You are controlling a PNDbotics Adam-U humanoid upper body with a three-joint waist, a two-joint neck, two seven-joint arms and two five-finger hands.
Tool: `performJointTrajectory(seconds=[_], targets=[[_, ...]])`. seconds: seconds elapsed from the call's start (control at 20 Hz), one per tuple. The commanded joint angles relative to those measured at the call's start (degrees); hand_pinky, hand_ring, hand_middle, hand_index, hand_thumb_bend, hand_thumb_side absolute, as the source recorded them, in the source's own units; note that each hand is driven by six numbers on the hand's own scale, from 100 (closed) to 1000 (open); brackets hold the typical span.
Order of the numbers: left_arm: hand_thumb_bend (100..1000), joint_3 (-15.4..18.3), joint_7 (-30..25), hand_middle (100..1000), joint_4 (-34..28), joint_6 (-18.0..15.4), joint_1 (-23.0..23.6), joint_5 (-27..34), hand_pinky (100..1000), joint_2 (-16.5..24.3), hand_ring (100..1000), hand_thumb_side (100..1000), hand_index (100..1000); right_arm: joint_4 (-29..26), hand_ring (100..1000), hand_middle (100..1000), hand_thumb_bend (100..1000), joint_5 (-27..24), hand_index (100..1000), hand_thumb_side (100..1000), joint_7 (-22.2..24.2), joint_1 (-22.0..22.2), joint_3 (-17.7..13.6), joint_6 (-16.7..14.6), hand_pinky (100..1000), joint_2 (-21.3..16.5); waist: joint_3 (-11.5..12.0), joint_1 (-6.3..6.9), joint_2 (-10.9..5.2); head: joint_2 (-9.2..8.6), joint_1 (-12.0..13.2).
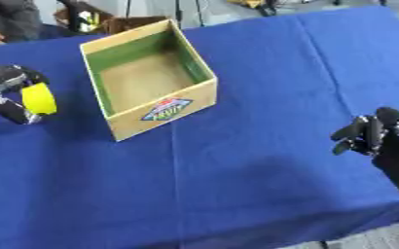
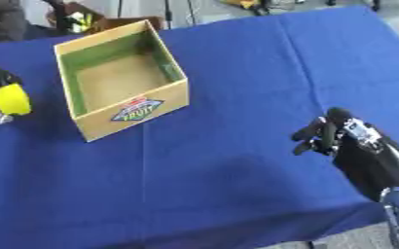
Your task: Pick up objects on the table and place them in the box.
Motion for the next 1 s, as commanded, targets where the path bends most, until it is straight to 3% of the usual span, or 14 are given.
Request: performJointTrajectory(seconds=[0.05, 0.35, 0.75, 1.0], targets=[[302, 0.5, -0.1, 458, -0.1, 0.8, -0.4, -0.5, 509, 1.3, 460, 100, 759, -1.4, 654, 479, 100, 0.0, 383, 629, 0.1, -0.3, -0.3, -0.2, 579, -0.5, 0.1, -0.20, -0.85, 0.29, 0.0], [146, 1.0, 1.2, 299, -2.4, 2.1, 0.1, 3.4, 413, 1.6, 317, 100, 626, -1.4, 654, 478, 100, -0.1, 383, 629, -0.1, -0.1, -0.5, -0.3, 579, -0.5, 0.4, -0.36, -1.17, 0.29, -0.4], [121, -0.9, -7.4, 302, -15.5, 3.7, -1.2, 11.4, 426, 6.0, 322, 100, 646, -1.3, 654, 478, 100, -0.3, 383, 628, -0.3, 0.3, -0.6, -0.2, 578, -0.9, 0.7, -0.12, -1.87, 0.29, -0.8], [127, -2.5, -9.5, 309, -20.2, 4.9, -4.9, 13.3, 448, 4.4, 333, 100, 652, -1.3, 654, 477, 100, -0.6, 383, 628, -0.2, 0.4, -0.5, -0.2, 578, -1.1, 0.5, 0.05, -2.27, 0.29, -0.6]])
